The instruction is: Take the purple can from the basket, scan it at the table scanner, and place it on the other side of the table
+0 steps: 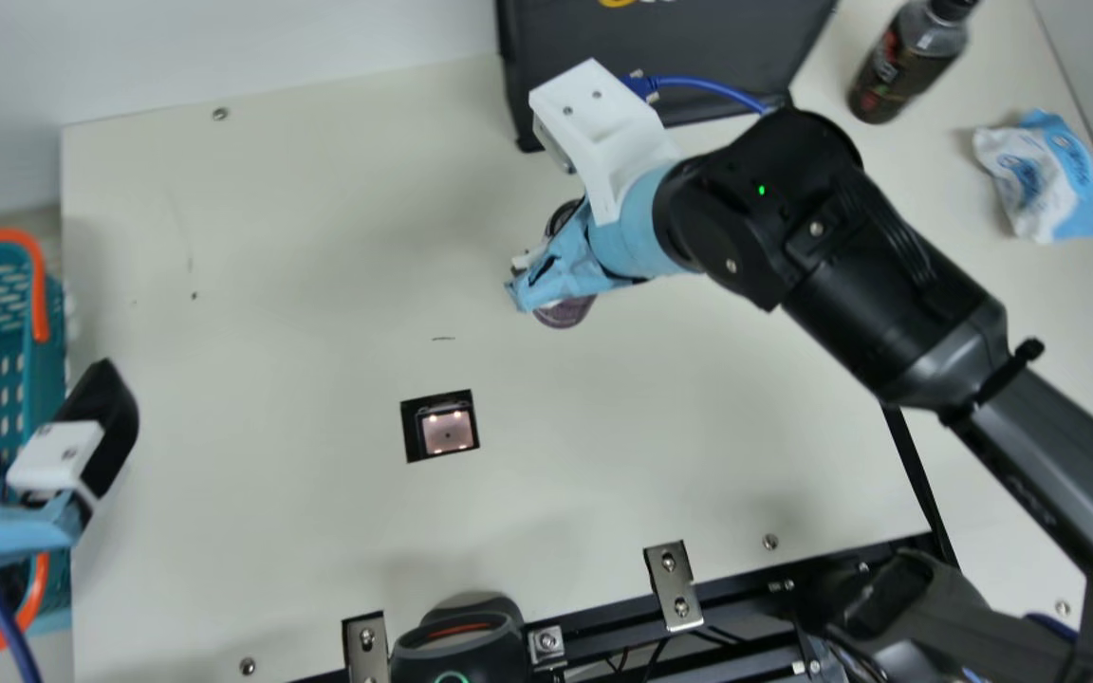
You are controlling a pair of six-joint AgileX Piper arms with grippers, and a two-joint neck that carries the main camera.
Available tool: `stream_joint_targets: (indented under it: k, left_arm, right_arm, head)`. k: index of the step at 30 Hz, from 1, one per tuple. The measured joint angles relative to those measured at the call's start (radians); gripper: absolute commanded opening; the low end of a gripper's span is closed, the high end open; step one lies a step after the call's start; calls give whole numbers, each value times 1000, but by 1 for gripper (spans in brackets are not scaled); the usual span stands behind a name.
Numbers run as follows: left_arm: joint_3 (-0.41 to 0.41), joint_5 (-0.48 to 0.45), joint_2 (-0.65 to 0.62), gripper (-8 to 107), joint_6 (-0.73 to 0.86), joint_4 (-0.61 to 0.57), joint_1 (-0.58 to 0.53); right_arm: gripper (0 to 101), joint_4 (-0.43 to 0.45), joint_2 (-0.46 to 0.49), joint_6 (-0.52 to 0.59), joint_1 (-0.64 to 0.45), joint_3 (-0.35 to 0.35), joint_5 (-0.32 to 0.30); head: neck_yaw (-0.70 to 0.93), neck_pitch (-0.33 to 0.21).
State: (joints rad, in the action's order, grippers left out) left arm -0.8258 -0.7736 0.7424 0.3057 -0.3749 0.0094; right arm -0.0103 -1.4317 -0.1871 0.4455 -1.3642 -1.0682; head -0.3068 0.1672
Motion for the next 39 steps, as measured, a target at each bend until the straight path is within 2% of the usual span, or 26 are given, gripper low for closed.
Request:
stream_joint_targets:
  k: [4,11,22,31,39]
  left_arm:
    - [0,0,0,90,0,0,0]
    - [0,0,0,90,0,0,0]
    - [0,0,0,90,0,0,0]
    - [0,0,0,90,0,0,0]
    - [0,0,0,90,0,0,0]
  right_arm:
    - [0,-17,24,25,-96,28,7]
    - [0,-51,44,95,-297,60,12]
    - [0,-84,19,214,-599,73,34]
    - [0,-87,-34,284,-805,37,51]
    - [0,-79,-90,311,-908,-1,79]
  head:
    - [-67,0]
    - [-67,0]
    - [-67,2]
    - [-67,2]
    - [-67,2]
